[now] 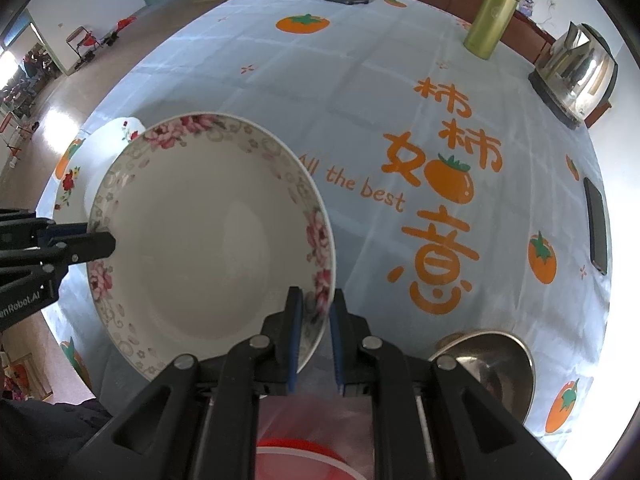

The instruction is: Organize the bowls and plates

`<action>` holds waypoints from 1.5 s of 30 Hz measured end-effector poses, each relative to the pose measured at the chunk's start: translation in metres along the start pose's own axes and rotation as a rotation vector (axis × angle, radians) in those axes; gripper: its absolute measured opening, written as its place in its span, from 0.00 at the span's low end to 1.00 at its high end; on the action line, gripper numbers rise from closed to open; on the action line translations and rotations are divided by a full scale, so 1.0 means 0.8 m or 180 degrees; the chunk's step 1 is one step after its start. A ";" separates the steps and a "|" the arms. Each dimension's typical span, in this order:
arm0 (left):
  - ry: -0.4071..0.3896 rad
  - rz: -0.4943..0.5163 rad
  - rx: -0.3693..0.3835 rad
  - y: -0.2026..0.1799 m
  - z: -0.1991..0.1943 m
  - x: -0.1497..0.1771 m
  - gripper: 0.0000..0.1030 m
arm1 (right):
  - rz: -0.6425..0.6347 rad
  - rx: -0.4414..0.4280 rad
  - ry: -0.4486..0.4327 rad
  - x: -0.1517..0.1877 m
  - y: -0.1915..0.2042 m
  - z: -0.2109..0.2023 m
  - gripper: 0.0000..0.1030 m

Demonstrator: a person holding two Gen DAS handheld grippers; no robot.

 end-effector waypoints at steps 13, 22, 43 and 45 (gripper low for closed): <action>0.0071 -0.0005 0.0023 0.001 0.013 -0.002 0.12 | 0.0018 0.0010 0.0063 -0.010 -0.006 0.012 0.13; 0.0109 -0.0001 0.0019 0.001 0.022 -0.003 0.13 | 0.0018 0.0007 0.0094 -0.012 -0.008 0.021 0.13; 0.0095 0.0013 -0.0016 0.003 0.025 -0.005 0.13 | -0.0049 0.0079 0.0135 -0.012 -0.009 0.036 0.14; 0.0085 0.0016 -0.0022 0.003 0.025 -0.005 0.13 | -0.0055 0.0089 0.0134 -0.013 -0.009 0.036 0.14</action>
Point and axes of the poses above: each gripper's, at about its wrist camera, not at the fingertips, and z roughly the way its jaws point, y to its left, x to its underside, the point moved 10 cm from there along z, roughly the way its jaws point, and after that the axes turned 13 degrees about -x, right-handed, at the moved point
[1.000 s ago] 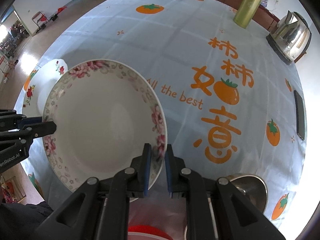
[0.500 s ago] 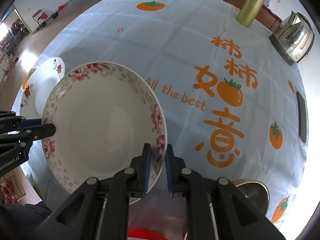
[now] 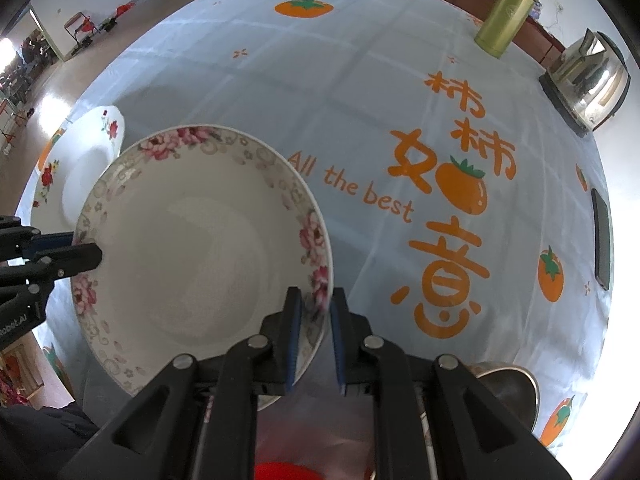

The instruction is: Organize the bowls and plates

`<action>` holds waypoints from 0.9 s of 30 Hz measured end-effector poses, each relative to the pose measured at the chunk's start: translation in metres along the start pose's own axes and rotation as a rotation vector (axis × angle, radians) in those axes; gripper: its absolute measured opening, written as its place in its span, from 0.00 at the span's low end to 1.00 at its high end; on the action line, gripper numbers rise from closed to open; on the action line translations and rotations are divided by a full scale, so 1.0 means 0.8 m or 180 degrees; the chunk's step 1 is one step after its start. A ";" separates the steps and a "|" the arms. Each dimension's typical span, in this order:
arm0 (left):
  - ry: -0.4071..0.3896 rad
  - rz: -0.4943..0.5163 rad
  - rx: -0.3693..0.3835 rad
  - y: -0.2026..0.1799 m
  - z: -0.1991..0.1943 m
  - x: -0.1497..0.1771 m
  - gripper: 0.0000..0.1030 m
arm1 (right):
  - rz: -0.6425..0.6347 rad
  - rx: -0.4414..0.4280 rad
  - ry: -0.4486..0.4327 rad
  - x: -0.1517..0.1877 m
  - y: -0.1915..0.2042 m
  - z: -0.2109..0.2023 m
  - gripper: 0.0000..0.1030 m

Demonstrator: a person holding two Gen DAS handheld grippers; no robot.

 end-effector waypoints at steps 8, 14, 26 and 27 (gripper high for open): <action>-0.0033 0.0007 -0.0033 0.002 0.000 0.000 0.13 | 0.0000 0.0000 -0.0006 0.000 0.000 -0.001 0.14; -0.0052 0.0013 -0.0061 0.002 0.001 -0.002 0.13 | 0.0002 -0.0001 -0.0008 0.000 0.000 -0.001 0.14; -0.0093 0.0021 -0.0125 0.003 0.002 -0.004 0.13 | -0.0001 0.0001 -0.0009 0.000 0.000 -0.001 0.14; -0.0094 0.0020 -0.0125 0.003 0.003 -0.004 0.13 | 0.0001 0.0000 -0.0009 0.000 0.000 -0.001 0.14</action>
Point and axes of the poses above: each gripper's, at about its wrist camera, not at the fingertips, and z roughly the way its jaws point, y to its left, x to its underside, the point moved 10 cm from there along z, roughly the way its jaws point, and after that the axes turned 13 degrees about -x, right-handed, at the moved point
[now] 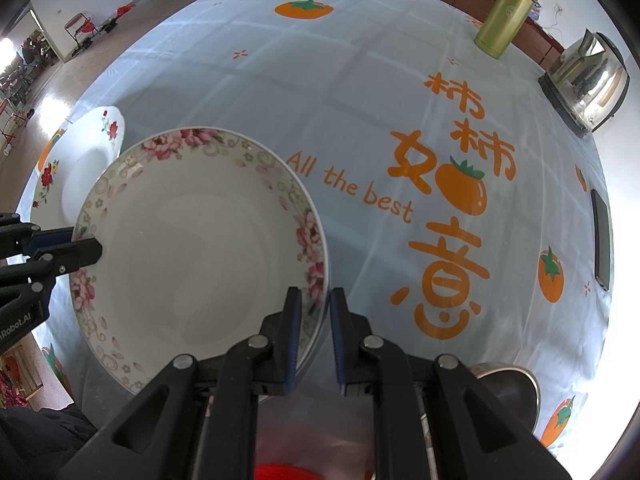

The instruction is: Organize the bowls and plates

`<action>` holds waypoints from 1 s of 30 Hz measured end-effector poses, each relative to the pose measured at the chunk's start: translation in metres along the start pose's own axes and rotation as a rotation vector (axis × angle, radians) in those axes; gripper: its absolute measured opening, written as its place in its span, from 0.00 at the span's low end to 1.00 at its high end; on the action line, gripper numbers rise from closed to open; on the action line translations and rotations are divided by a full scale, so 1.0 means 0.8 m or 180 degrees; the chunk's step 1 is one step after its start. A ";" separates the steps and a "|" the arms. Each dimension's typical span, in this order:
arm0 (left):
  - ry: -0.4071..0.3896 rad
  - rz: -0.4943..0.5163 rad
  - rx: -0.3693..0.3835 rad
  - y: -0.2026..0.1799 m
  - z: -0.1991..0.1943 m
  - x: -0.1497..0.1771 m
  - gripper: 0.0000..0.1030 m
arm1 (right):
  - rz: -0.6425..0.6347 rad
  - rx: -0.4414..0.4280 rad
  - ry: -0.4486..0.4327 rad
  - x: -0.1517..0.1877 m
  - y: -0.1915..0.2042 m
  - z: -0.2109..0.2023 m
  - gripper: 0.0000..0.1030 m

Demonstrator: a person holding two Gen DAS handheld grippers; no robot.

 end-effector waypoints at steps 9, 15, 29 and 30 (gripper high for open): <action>-0.0008 0.0001 -0.0010 0.001 0.000 0.001 0.13 | -0.0004 0.0007 0.0000 0.000 0.000 0.000 0.14; -0.0032 0.0000 -0.0037 0.001 0.000 0.001 0.13 | -0.0010 0.0016 0.0001 0.000 0.000 0.000 0.14; -0.0116 -0.0016 -0.0087 0.000 0.000 0.001 0.14 | -0.0032 0.0042 0.0014 0.000 -0.001 0.002 0.13; -0.0124 -0.0014 -0.0092 0.001 0.000 0.000 0.14 | -0.0033 0.0044 0.0017 0.001 0.000 0.003 0.13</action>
Point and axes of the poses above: each gripper's, at about its wrist camera, not at the fingertips, and z roughly the way its jaws point, y to its left, x to its underside, the point moved 10 cm from there along z, roughly the way its jaws point, and after that the axes turned 13 degrees about -x, right-handed, at the moved point
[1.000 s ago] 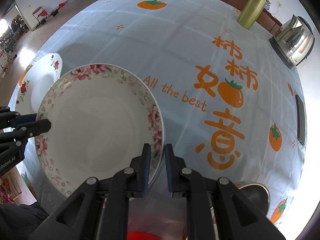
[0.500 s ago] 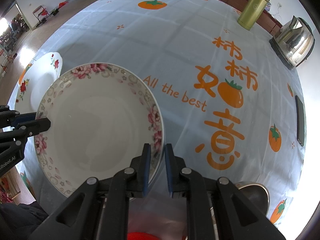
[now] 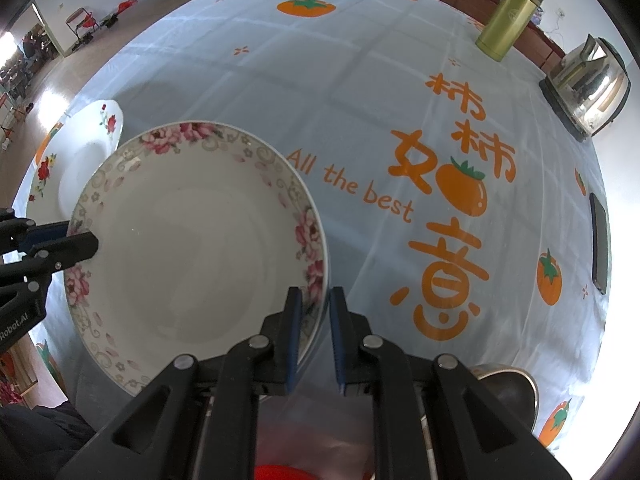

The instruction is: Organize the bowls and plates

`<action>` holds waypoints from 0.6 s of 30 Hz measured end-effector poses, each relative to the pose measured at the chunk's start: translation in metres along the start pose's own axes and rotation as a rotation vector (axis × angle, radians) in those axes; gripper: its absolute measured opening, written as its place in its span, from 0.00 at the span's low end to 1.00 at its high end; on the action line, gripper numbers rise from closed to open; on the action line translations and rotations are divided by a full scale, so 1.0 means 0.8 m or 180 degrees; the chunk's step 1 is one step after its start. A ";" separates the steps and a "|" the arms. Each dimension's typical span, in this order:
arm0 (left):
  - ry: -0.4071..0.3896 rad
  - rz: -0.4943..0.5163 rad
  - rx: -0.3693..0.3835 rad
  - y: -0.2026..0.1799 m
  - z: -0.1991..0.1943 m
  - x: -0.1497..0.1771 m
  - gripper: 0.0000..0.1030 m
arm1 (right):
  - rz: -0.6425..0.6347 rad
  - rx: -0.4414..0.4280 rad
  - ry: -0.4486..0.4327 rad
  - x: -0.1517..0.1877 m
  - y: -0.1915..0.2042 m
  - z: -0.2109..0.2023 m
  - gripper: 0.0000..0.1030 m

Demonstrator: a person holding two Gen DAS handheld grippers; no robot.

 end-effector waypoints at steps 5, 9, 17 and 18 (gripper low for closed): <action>-0.0063 0.0023 -0.0032 0.000 0.000 -0.001 0.14 | -0.0004 0.0005 0.0003 -0.001 -0.001 0.001 0.13; -0.0154 0.0078 -0.0121 -0.001 0.001 -0.002 0.16 | -0.0010 0.0006 -0.0001 0.000 0.000 0.001 0.13; -0.0195 0.0053 -0.0130 0.000 0.001 -0.003 0.16 | -0.0030 0.0030 0.0013 0.001 0.001 0.001 0.13; -0.0197 0.0048 -0.0128 0.000 0.001 -0.003 0.15 | -0.0032 0.0035 0.0015 0.001 0.001 0.001 0.13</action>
Point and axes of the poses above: each gripper's, at about its wrist camera, not at the fingertips, and z roughly the way its jaws point, y to its left, x to its underside, the point moved 10 cm from there along z, roughly the way its jaws point, and after that the axes turned 13 degrees about -x, right-handed, at the moved point
